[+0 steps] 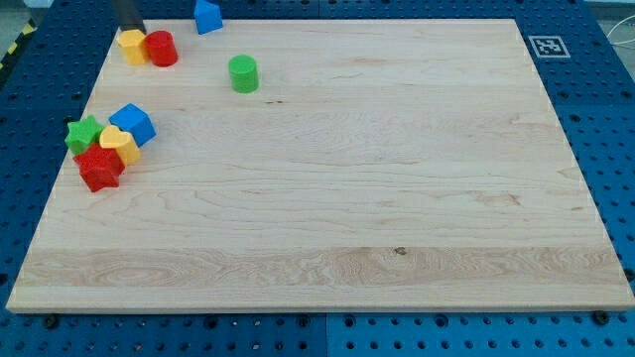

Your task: Slide the yellow hexagon to the down

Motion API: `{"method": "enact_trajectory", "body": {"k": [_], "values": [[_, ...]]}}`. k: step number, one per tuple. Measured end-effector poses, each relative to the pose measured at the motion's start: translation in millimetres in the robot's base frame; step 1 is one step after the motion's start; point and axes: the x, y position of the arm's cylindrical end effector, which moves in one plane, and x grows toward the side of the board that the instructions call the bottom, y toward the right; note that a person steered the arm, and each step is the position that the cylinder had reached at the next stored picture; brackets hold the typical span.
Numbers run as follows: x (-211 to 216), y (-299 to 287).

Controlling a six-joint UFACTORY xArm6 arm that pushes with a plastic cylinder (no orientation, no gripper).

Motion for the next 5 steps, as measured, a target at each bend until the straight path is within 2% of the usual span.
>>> {"method": "enact_trajectory", "body": {"k": [2,3,5], "values": [[33.6,62.7],[8.2,47.6],[10.8,-46.7]]}}
